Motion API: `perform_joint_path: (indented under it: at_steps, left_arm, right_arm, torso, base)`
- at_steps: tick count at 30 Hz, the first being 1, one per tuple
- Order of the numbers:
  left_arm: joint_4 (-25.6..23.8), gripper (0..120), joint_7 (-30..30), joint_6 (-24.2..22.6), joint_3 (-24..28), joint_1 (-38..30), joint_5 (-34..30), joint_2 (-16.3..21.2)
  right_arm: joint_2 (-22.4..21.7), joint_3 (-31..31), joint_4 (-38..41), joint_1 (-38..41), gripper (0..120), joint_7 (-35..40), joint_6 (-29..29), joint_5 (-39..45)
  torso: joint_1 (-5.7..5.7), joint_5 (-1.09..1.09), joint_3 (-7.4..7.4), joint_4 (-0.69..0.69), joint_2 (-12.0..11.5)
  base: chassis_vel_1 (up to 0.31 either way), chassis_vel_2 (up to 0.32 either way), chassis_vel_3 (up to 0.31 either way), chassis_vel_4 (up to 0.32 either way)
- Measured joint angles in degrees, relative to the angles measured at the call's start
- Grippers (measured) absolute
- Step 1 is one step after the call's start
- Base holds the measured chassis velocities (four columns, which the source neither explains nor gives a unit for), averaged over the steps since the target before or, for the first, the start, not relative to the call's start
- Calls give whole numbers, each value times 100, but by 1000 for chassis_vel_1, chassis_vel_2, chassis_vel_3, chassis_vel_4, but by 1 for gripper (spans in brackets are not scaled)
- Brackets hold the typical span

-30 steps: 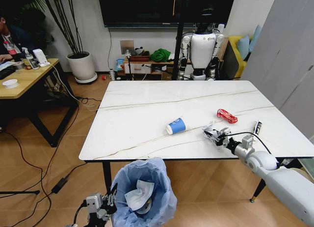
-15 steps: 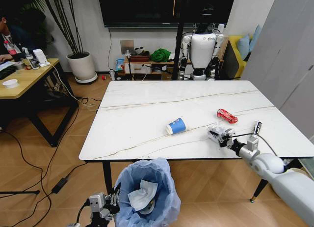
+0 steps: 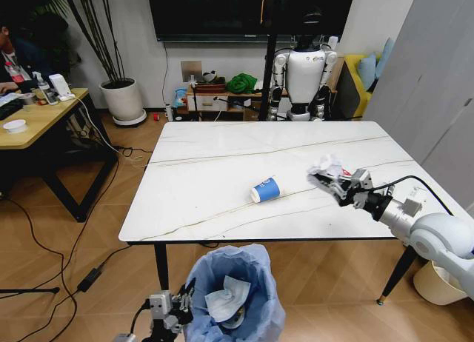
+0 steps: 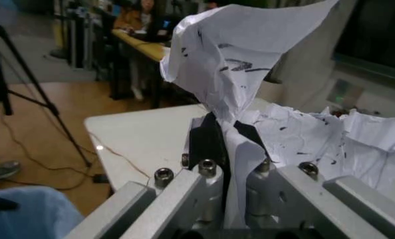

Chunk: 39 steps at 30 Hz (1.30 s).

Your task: Pick up the trash bin and place the trash from the table into it.

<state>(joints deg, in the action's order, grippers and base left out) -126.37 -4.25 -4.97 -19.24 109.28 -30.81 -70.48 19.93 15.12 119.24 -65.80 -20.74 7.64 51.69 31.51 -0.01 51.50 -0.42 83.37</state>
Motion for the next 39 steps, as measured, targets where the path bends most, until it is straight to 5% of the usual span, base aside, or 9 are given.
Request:
perform_joint_path:
  at_steps: [12,36,39]
  left_arm:
    - [161,0,-124,-203,331,-460,-300,82]
    - [829,0,-168,-234,1123,-1359,-296,-277]
    - [822,0,-173,-243,1136,-1354,-298,-255]
  right_arm:
    - [-785,-692,908,-363,0,-576,211,-444]
    - [-550,-1050,502,-712,0,-1079,470,-1658]
    - [-444,-1079,471,-713,8,-986,462,-1778]
  torso:
    - [1,1,0,-4,-1]
    - [2,1,0,-4,-1]
    - [2,2,0,-4,-1]
  base:
    - [0,0,0,0]
    - [0,0,0,0]
    - [0,0,0,0]
